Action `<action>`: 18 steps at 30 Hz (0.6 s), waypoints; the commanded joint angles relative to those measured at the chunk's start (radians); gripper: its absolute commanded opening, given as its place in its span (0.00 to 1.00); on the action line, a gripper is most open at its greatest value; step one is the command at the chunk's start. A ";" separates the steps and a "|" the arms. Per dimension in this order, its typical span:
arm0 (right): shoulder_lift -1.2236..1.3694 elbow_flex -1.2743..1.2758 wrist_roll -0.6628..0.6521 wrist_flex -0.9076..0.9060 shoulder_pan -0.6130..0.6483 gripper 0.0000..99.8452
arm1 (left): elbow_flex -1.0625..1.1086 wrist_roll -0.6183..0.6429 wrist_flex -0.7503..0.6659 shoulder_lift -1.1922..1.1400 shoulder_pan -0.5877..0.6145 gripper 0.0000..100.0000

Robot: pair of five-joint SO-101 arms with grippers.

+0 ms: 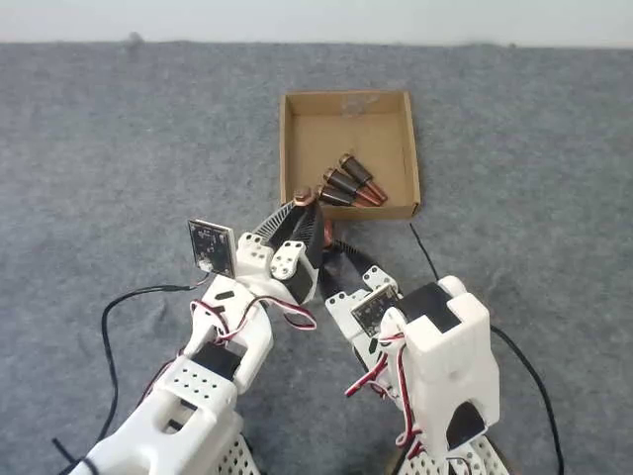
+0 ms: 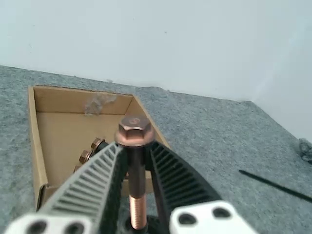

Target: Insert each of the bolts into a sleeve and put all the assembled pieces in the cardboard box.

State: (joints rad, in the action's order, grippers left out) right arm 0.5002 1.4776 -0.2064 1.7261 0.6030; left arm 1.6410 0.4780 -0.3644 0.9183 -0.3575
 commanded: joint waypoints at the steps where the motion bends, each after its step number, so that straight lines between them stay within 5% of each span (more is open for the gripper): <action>1: -0.073 0.003 0.014 0.033 -0.005 0.01 | -0.010 -0.011 -0.031 0.000 -0.009 0.01; 18: -0.150 0.041 0.015 0.025 -0.013 0.01 | -0.001 -0.012 -0.031 -0.002 -0.011 0.01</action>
State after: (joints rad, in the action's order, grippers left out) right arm 0.4158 1.5159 -0.2048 1.7261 0.6045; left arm 1.6456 0.4795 -0.3644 0.9183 -0.3621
